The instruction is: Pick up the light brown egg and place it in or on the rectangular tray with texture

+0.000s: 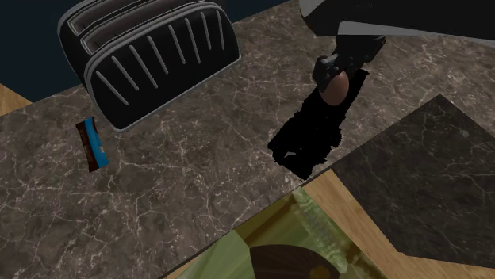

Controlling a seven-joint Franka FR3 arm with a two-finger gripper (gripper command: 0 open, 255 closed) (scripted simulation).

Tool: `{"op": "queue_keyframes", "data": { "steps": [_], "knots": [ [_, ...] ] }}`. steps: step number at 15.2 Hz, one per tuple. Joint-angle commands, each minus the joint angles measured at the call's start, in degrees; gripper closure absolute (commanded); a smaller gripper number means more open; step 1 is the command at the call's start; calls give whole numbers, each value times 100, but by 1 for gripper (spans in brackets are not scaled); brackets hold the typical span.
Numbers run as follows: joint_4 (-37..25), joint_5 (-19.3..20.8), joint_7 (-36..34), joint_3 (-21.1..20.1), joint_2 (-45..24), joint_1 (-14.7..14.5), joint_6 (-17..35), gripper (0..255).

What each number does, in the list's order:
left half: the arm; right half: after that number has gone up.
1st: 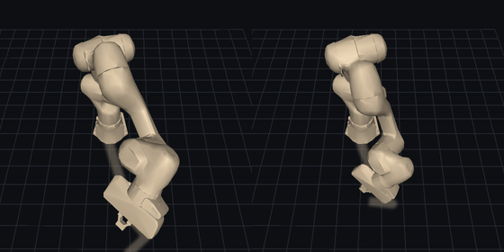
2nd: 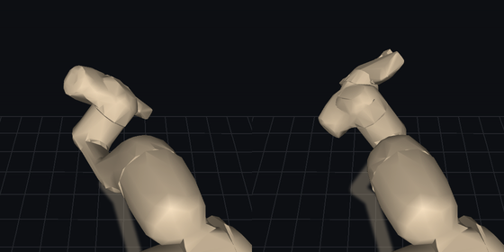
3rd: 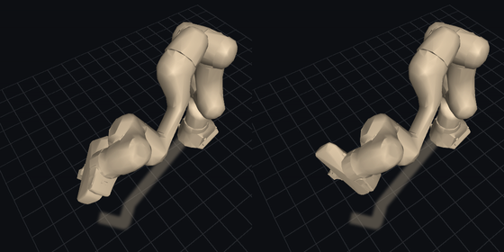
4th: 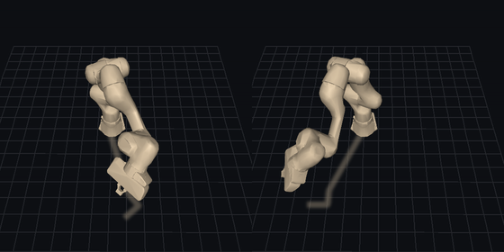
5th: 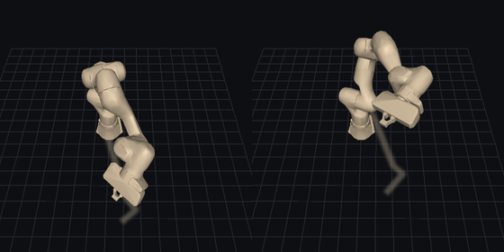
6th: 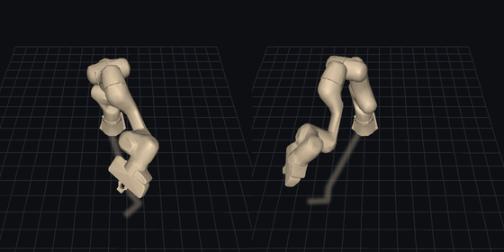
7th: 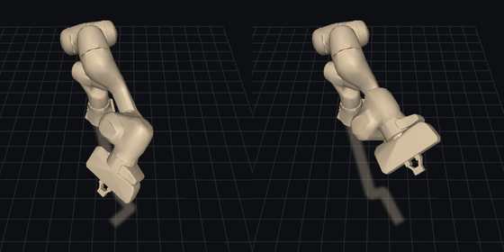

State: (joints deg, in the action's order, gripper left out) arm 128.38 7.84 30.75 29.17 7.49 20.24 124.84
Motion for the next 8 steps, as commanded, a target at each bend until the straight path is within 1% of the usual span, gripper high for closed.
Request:
{"op": "queue_keyframes", "data": {
  "steps": [1, 7, 8],
  "knots": [
    [103, -28, 18, 17, -74, 0, 176, 255],
    [338, -144, 93, 61, -331, -1, 645, 255],
    [339, -143, 92, 61, -331, -1, 645, 255]
  ]
}}
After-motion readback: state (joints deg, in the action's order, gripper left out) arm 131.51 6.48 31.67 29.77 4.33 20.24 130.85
